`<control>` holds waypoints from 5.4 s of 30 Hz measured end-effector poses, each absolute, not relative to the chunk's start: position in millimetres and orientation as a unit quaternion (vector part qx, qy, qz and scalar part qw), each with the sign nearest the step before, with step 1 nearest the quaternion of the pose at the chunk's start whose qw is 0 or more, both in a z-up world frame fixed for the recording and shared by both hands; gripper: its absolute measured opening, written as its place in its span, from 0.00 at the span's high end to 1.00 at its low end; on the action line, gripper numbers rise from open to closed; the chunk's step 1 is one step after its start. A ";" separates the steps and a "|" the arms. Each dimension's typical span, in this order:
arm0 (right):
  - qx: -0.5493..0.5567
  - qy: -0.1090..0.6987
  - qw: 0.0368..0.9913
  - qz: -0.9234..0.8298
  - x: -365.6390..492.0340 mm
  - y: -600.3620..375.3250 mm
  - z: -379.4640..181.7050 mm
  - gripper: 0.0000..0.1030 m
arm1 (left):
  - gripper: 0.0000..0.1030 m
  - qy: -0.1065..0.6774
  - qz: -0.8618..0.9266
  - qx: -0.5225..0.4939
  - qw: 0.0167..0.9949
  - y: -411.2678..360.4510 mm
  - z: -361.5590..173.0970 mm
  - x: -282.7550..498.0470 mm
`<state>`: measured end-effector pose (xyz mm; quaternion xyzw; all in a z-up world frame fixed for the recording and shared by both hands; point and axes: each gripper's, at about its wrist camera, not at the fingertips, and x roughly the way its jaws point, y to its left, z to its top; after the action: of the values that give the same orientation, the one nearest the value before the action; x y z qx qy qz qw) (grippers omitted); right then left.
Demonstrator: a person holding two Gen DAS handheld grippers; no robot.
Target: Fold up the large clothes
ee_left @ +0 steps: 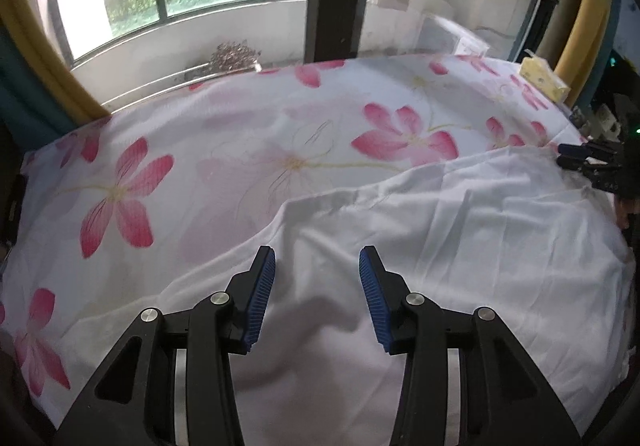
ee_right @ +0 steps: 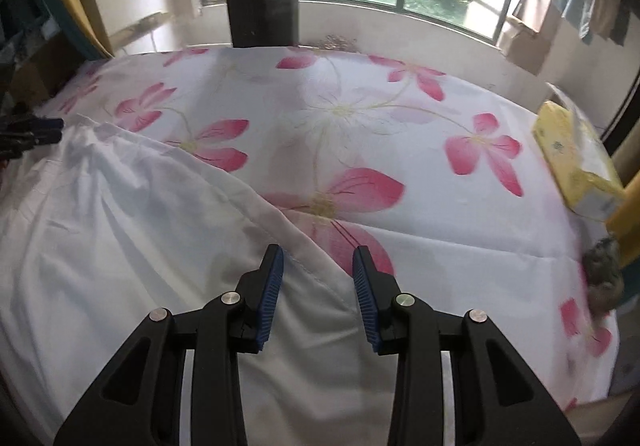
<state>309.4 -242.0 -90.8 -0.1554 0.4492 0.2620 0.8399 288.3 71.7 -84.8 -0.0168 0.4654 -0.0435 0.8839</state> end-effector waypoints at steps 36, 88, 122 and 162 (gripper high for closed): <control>-0.146 0.390 0.867 0.274 191.5 -201.6 -46.3 0.55 | 0.55 0.457 0.080 -0.086 0.882 152.7 -88.7 154.7; 0.028 0.468 0.874 0.129 72.8 -300.9 -83.9 0.23 | 0.43 0.343 -0.106 -0.027 0.933 -52.1 -40.4 118.5; 0.158 0.439 0.836 0.288 162.0 -227.3 -94.8 0.11 | 0.43 0.419 -0.109 -0.040 0.901 -58.9 -90.9 185.3; -0.008 0.370 0.849 0.378 146.0 -92.3 -11.3 0.86 | 0.43 0.346 -0.098 -0.150 0.921 33.3 -49.8 144.0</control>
<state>146.0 -92.3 -11.3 -0.0081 0.3699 0.3782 0.8486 144.0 33.3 -49.8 -0.1505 0.3456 -0.0982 0.9210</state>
